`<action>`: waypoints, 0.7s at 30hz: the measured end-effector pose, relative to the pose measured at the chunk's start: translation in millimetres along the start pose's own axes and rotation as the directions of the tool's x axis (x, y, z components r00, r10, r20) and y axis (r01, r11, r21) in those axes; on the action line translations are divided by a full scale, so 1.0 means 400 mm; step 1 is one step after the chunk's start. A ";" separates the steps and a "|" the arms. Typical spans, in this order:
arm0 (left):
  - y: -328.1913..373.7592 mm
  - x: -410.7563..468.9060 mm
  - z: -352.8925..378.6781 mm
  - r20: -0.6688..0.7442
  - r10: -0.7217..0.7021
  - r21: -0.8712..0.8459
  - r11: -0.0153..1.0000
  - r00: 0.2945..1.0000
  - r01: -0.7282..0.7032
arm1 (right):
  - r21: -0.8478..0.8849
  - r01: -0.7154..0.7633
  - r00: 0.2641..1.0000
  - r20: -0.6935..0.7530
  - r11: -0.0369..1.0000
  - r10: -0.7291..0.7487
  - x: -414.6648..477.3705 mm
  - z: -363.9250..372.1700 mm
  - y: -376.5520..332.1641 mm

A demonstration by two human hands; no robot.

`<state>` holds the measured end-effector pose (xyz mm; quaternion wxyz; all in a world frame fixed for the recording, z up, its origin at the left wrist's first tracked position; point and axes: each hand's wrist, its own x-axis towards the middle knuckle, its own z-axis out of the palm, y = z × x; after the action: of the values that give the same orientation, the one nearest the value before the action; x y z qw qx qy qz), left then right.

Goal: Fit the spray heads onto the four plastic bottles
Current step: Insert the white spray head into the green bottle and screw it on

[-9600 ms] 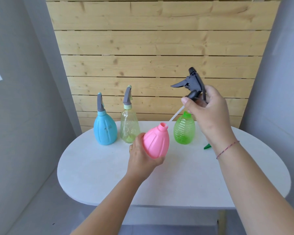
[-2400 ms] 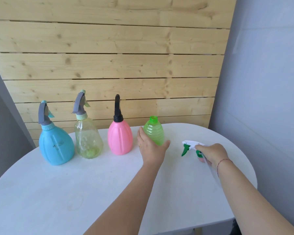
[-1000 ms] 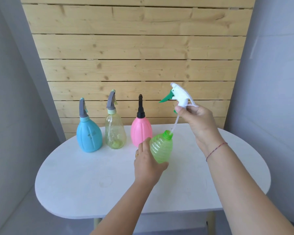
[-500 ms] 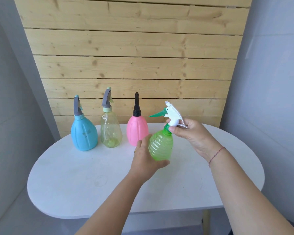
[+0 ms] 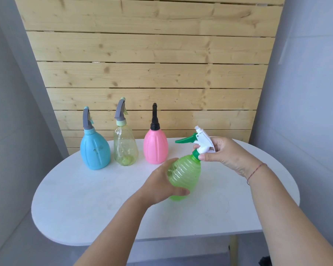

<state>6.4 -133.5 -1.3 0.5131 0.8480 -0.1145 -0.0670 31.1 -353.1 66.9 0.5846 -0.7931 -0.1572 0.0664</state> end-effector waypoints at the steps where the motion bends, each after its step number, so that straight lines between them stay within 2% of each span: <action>1: -0.002 0.000 -0.003 0.038 -0.007 -0.022 1.000 0.999 0.008 | 0.000 -0.001 1.000 0.028 1.000 0.001 -0.003 -0.003 0.000; 4: -0.004 0.000 -0.005 0.053 -0.001 -0.039 0.999 0.999 0.003 | -0.003 -0.012 0.999 0.034 1.000 0.012 -0.002 -0.007 0.004; 8: 0.002 0.003 0.017 -0.095 0.046 -0.006 0.999 0.994 -0.047 | -0.031 -0.068 0.992 -0.104 0.997 0.064 0.010 0.011 0.001; 12: 0.014 0.008 0.041 -0.317 0.141 0.240 0.969 0.938 -0.064 | -0.101 -0.103 0.945 -0.320 0.990 0.065 0.024 0.048 0.002; 15: 0.030 0.006 0.059 -0.450 0.215 0.446 0.895 0.867 0.009 | -0.008 -0.141 0.904 -0.408 0.990 0.126 0.035 0.071 0.002; 18: 0.031 0.005 0.072 -0.427 0.222 0.481 0.877 0.877 0.013 | 0.137 -0.146 0.893 -0.408 0.980 0.190 0.037 0.073 -0.003; 21: 0.032 0.006 0.069 -0.305 0.138 0.292 0.955 0.942 -0.045 | 0.117 -0.119 0.885 -0.437 0.986 0.158 0.032 0.047 0.000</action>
<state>0.8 -163.4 -2.8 0.4019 0.9053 -0.0771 0.1136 37.5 -331.8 62.1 0.6326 -0.7704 0.0405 -0.0683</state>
